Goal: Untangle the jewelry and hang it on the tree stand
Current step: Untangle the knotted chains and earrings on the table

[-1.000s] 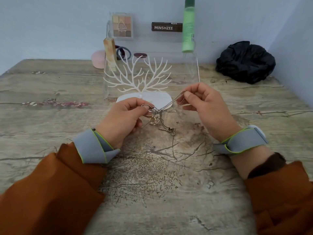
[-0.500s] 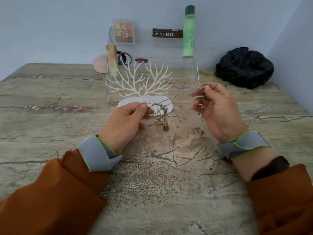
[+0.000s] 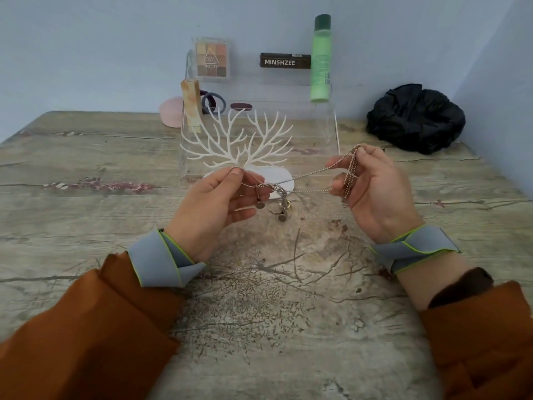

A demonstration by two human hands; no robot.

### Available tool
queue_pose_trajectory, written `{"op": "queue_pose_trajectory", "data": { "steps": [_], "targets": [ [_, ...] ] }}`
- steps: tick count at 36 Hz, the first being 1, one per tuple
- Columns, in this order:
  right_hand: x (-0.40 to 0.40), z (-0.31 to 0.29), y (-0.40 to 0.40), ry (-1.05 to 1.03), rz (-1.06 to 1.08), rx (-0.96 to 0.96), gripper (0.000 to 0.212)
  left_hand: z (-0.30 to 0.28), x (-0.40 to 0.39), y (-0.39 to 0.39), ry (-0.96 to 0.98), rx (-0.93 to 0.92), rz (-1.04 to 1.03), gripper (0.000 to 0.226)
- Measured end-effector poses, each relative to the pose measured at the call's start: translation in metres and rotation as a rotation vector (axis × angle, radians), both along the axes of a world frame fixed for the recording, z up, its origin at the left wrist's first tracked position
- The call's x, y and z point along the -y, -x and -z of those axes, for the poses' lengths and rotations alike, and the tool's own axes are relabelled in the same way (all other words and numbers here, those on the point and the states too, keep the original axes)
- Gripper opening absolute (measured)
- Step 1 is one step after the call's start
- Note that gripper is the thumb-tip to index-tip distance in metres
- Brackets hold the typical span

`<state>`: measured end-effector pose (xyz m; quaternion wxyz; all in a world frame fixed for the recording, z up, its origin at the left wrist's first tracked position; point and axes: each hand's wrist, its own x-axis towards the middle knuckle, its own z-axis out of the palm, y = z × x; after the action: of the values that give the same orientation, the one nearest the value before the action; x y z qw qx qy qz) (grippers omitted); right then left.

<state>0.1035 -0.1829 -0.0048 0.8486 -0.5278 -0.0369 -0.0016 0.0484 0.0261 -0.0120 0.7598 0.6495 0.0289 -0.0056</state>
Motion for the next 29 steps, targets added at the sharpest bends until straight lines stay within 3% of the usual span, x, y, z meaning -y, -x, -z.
{"op": "queue_pose_trajectory", "data": {
  "steps": [11, 20, 29],
  "targets": [
    [0.001, 0.003, -0.003, 0.031, 0.070, -0.028, 0.019, -0.001, 0.000, 0.000, 0.016, -0.078, 0.007, 0.052],
    [0.007, 0.006, -0.009, 0.160, 0.166, -0.064, 0.018, 0.001, -0.002, -0.002, -0.050, -0.028, -0.101, 0.028],
    [0.013, 0.006, -0.013, 0.202, 0.353, -0.101, 0.017, 0.002, -0.004, -0.005, -0.121, 0.032, -0.202, 0.025]
  ]
}}
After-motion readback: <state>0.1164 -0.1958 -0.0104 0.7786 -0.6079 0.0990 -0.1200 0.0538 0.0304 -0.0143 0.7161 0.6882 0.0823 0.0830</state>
